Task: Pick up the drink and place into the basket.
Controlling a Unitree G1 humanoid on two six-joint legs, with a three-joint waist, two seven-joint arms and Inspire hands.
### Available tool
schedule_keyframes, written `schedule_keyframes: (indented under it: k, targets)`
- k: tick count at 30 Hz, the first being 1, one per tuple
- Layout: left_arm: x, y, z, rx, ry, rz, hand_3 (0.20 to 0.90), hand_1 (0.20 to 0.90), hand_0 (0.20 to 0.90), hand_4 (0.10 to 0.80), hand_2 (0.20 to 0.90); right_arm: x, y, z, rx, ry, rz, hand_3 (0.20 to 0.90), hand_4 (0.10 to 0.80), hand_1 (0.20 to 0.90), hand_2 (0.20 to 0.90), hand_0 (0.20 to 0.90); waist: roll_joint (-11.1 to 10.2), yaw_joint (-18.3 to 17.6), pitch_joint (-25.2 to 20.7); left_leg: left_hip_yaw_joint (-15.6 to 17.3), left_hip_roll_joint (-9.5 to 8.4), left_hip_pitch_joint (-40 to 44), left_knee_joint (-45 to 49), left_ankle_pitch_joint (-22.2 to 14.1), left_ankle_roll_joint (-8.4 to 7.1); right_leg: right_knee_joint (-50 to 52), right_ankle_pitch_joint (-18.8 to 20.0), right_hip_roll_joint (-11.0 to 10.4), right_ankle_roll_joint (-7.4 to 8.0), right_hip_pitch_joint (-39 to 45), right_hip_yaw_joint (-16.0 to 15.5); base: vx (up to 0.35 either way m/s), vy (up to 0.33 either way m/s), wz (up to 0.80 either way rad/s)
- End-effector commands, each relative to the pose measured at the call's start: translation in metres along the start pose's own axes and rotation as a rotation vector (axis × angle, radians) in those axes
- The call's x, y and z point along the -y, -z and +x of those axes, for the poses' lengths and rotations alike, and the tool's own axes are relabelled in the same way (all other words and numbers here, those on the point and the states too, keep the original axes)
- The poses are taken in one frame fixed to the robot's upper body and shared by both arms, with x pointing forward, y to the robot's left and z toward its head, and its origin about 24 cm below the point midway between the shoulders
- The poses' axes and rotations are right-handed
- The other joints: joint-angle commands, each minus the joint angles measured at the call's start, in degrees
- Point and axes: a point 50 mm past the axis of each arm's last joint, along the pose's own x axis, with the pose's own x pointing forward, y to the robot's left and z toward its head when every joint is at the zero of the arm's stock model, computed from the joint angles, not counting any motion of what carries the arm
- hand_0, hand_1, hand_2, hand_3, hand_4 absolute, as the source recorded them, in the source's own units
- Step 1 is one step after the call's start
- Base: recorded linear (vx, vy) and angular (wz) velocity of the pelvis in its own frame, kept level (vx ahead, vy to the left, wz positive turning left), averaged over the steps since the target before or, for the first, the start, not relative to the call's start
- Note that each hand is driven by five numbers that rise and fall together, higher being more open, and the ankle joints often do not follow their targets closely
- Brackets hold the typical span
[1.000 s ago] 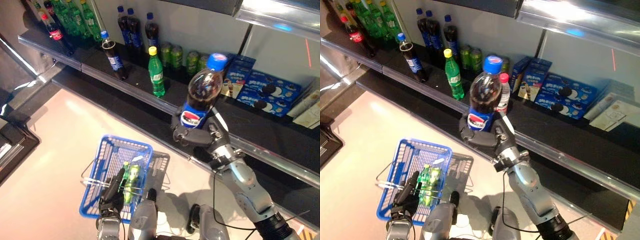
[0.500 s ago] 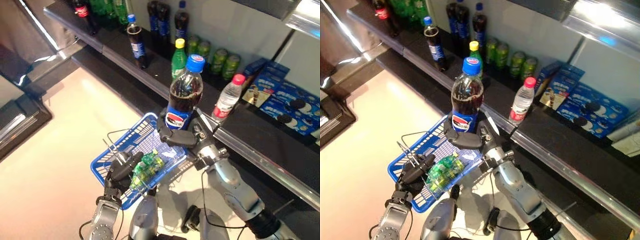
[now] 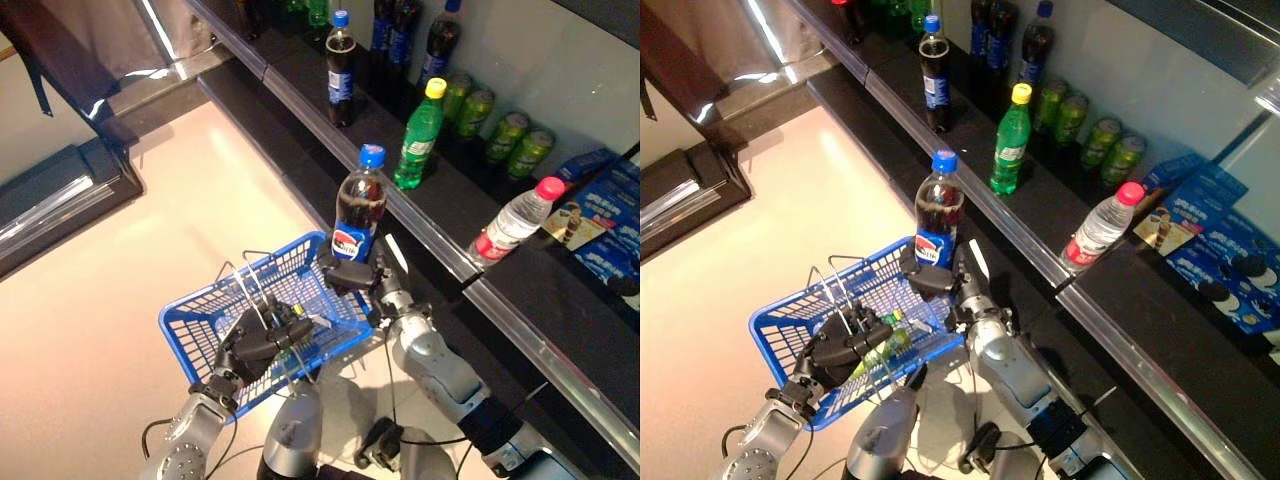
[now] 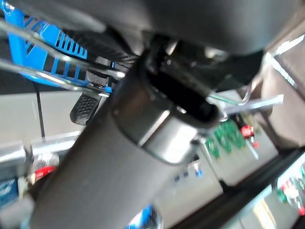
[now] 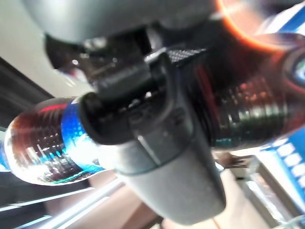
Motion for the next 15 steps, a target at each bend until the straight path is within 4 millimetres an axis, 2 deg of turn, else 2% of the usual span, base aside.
schedule_keyframes:
  k: [1,5,15]
  targets:
    - [0.121,-0.072,0.022,0.364,0.826,0.163,0.200,0.300,0.300,0.100,0.300,-0.055,-0.044,0.017,0.231,-0.167,0.089,0.200,0.100,0.300,0.300,0.300,-1.0,-1.0,-13.6,-1.5,-2.09,-1.5,8.0,1.4,1.60,-19.4,13.6,-0.1,2.09,10.6,2.4,0.018,0.018,0.06]
    - [0.126,-0.073,0.021,0.349,0.865,0.163,0.200,0.300,0.300,0.100,0.300,-0.055,-0.034,0.017,0.188,-0.156,0.091,0.200,0.100,0.300,0.300,0.300,-1.0,-0.8,-13.9,-1.6,-2.18,-1.4,7.6,1.2,1.61,-19.6,13.7,-0.2,2.22,10.8,2.0,0.011,0.009,0.08]
    - [0.140,-0.079,0.016,0.326,0.980,0.136,0.200,0.300,0.300,0.100,0.300,-0.052,0.026,0.021,-0.073,-0.034,0.148,0.200,0.100,0.300,0.300,0.300,-0.4,1.9,-14.2,-3.7,-3.40,-2.6,7.3,0.8,1.49,-20.0,13.9,-0.7,2.40,11.2,-0.6,0.001,0.002,0.07]
